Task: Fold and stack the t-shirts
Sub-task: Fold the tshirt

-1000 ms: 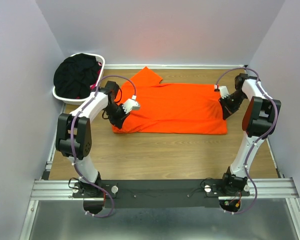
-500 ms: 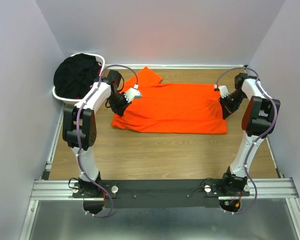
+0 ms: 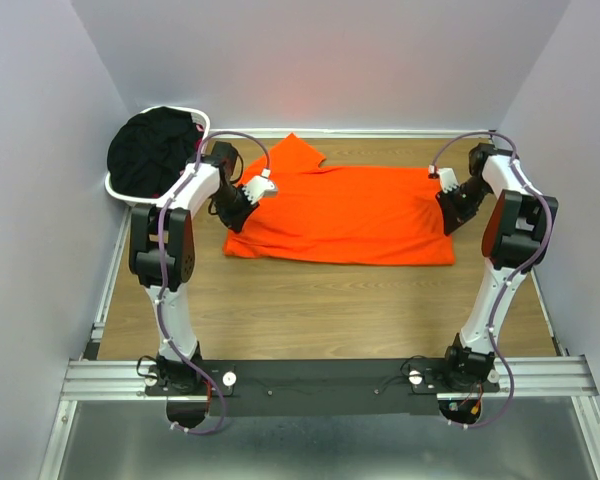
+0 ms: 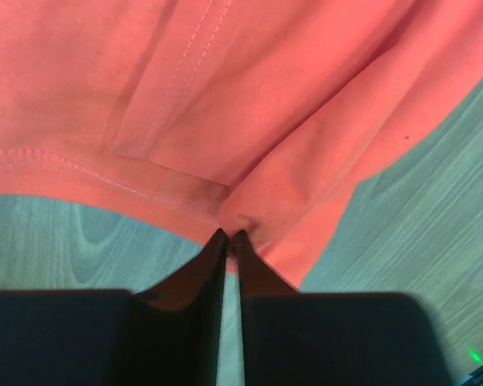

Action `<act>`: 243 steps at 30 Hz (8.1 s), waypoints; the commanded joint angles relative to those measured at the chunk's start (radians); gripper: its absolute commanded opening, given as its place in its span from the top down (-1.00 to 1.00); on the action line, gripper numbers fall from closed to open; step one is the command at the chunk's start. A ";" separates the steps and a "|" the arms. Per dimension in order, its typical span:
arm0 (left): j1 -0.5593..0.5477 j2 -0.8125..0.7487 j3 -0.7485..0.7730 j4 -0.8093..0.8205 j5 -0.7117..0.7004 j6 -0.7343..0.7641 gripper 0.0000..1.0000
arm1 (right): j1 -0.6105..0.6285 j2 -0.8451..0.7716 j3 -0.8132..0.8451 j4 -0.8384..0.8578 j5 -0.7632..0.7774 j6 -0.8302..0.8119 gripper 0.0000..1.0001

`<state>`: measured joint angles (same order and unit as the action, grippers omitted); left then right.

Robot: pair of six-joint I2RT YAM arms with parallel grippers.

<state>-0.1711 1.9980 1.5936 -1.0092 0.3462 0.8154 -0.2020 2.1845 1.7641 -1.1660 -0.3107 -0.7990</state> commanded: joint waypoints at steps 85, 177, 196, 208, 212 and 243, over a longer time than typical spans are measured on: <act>0.163 -0.128 -0.380 0.058 0.089 -0.028 1.00 | -0.100 -0.011 -0.124 -0.078 0.045 0.073 0.99; -0.418 0.317 0.390 0.061 0.252 -0.142 1.00 | 0.016 0.072 0.140 -0.162 0.087 -0.083 0.82; -0.364 0.271 0.393 0.092 0.229 -0.150 1.00 | 0.016 0.084 0.193 -0.155 0.053 -0.077 0.99; -0.334 0.305 0.446 0.120 0.200 -0.200 0.18 | 0.013 0.126 0.202 -0.126 0.068 -0.057 -0.10; -0.230 0.282 0.573 0.109 0.235 -0.238 0.16 | -0.011 0.142 0.343 -0.126 0.018 -0.004 -0.31; 0.019 0.555 0.824 0.683 0.048 -0.636 0.00 | 0.021 0.509 0.696 0.534 0.030 0.399 -0.72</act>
<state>-0.1616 2.5454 2.3882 -0.3626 0.4179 0.1898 -0.2058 2.6606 2.4489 -0.6716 -0.3286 -0.3939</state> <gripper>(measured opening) 0.499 0.857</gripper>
